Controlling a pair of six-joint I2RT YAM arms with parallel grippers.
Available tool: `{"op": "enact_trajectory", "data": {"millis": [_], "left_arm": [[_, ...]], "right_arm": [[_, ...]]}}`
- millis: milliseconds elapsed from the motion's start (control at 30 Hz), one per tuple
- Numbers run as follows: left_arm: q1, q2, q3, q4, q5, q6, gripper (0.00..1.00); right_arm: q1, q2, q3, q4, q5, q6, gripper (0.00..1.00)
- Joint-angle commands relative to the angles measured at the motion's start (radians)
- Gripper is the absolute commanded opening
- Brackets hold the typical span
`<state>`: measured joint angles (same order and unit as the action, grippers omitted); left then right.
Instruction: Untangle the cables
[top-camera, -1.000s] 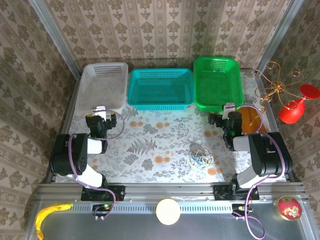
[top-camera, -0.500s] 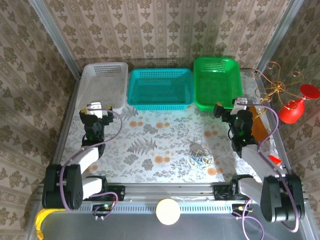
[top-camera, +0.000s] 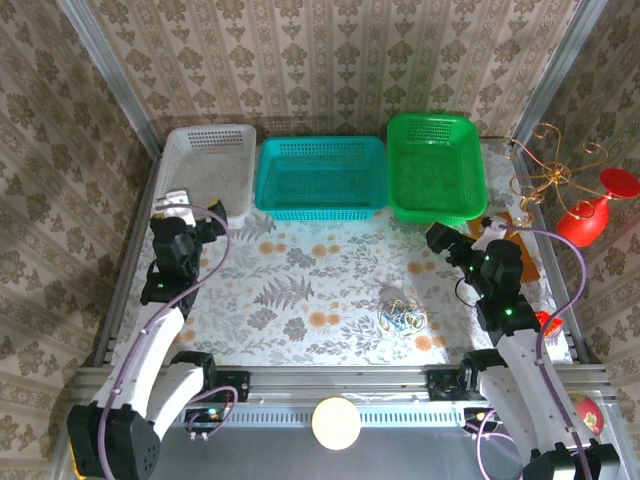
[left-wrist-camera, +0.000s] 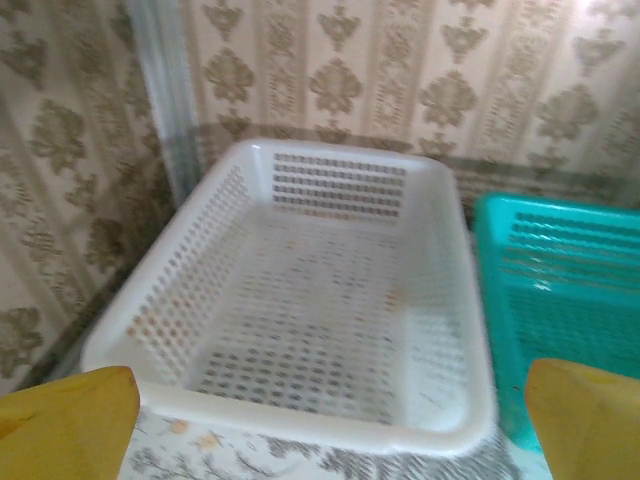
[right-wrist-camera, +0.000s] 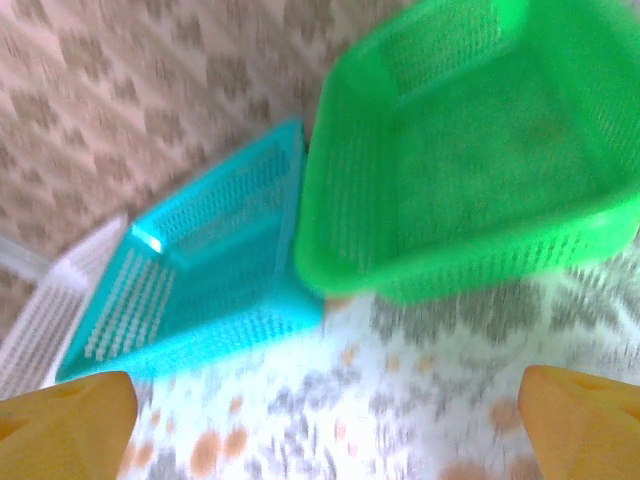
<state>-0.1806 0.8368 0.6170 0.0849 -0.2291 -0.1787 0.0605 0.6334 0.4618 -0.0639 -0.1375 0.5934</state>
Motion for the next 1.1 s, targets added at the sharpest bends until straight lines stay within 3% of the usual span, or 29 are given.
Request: {"op": "enact_trajectory", "data": {"millis": [0,133,233,467,600,733,1067], "left_arm": [[-0.064,-0.035,0.061,-0.213,0.069,-0.053,1.00],[-0.177,-0.044,0.092,-0.334,0.072,-0.091,1.00],[-0.268,-0.047,0.088,-0.375,0.052,-0.150,1.00],[-0.591,0.029,0.074,-0.351,-0.110,-0.209,1.00],[-0.711,0.131,0.110,-0.321,-0.170,-0.196,1.00],[-0.760,0.218,0.136,-0.288,-0.177,-0.201,1.00],[-0.774,0.235,0.105,-0.234,-0.189,-0.259,1.00]], "right_arm": [[0.032,0.000,0.054,-0.247,-0.101,0.020,0.94],[0.097,0.017,0.082,-0.396,-0.087,0.059,0.84],[0.179,0.010,0.095,-0.522,0.024,0.103,0.78],[0.356,-0.019,0.043,-0.666,0.279,0.251,0.80],[0.422,0.008,0.038,-0.725,0.375,0.310,0.84],[0.454,0.062,0.015,-0.705,0.351,0.351,0.87],[0.573,0.238,-0.054,-0.321,0.185,0.482,0.86]]}}
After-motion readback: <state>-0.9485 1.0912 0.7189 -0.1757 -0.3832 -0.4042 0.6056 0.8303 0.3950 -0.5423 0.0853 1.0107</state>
